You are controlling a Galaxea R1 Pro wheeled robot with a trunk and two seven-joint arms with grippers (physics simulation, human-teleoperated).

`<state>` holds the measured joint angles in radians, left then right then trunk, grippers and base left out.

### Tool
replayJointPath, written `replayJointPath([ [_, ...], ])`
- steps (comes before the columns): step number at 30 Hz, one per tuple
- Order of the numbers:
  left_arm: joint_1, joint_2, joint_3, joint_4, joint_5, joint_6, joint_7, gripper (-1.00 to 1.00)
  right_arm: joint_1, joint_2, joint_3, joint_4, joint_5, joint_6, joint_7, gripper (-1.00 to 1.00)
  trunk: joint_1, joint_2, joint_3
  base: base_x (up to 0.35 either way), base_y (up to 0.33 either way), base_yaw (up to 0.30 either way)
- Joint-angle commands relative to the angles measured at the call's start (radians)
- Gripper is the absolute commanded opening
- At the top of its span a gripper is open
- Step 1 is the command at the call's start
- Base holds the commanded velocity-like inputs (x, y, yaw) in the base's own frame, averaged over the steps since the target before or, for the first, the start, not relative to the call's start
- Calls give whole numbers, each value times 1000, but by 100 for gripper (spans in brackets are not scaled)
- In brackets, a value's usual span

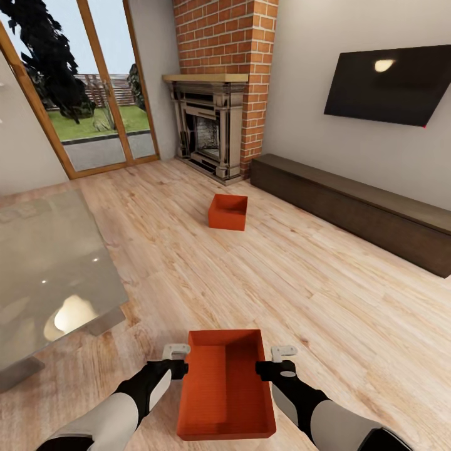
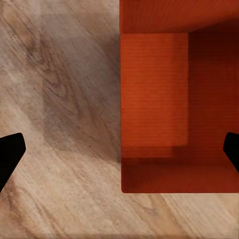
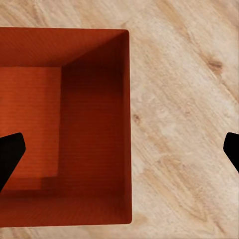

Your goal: Move the two storage containers from the living room to the garage. In the garage, place one container on the floor and stack the other container on top of it (either order is fine).

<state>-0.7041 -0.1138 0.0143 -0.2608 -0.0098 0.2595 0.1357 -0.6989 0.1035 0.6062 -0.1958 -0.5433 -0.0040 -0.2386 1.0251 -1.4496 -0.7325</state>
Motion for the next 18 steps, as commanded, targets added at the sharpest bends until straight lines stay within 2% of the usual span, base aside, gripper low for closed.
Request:
replayJointPath([
  [1, 0, -1, 2, -2, -1, 6, 3, 100, -1, 0, 9, -1, -9, 0, -5, 100, 0, 0, -1, 0, 0, 0],
  [10, 0, -4, 3, -5, -2, 5, 3, 100, -1, -1, 9, -2, -7, -2, -5, 100, 0, 0, -1, 0, 0, 0],
  [15, 0, -27, 2, -5, -4, 4, 2, 100, -1, -1, 9, -2, -6, -2, -5, 100, 0, 0, -1, 0, 0, 0],
  [18, 0, -28, 1, -5, -4, 4, 2, 100, -1, -1, 9, -2, -5, -3, -4, 100, 0, 0, -1, 0, 0, 0],
])
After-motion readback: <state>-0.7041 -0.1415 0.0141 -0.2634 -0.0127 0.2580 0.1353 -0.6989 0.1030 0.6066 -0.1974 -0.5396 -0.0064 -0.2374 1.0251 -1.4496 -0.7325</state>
